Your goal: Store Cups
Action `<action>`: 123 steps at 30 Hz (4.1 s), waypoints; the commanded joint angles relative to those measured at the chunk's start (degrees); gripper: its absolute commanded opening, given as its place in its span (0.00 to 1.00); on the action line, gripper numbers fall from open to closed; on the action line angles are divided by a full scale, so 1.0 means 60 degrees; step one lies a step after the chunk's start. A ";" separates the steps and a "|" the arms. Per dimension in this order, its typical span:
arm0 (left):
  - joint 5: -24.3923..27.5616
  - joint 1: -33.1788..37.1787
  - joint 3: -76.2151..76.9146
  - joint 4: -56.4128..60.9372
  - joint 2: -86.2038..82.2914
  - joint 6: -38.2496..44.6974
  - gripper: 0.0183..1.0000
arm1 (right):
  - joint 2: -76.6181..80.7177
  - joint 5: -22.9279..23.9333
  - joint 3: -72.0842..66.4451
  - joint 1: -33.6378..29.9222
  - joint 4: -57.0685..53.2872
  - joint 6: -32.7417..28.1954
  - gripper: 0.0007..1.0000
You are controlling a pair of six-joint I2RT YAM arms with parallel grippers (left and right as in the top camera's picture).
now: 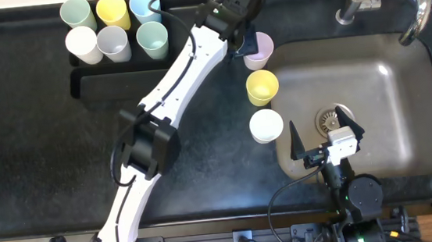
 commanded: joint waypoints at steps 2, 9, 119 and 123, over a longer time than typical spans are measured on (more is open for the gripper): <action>0.0204 0.0025 0.0284 0.0419 0.0142 -0.0033 0.58 | -0.0098 -0.0066 -0.0106 0.0007 0.0051 -0.0007 1.00; 0.0510 0.0015 0.0284 0.0572 0.0368 0.0098 0.06 | -0.0098 -0.0066 -0.0106 0.0007 0.0051 -0.0007 1.00; -0.0474 0.5056 -0.6972 0.1643 -0.8761 0.3719 0.64 | -0.0098 -0.0066 -0.0106 0.0007 0.0051 -0.0007 1.00; -0.1224 0.3020 -0.5289 0.0729 -0.8069 0.2554 0.65 | -0.0098 -0.0066 -0.0106 0.0007 0.0051 -0.0007 1.00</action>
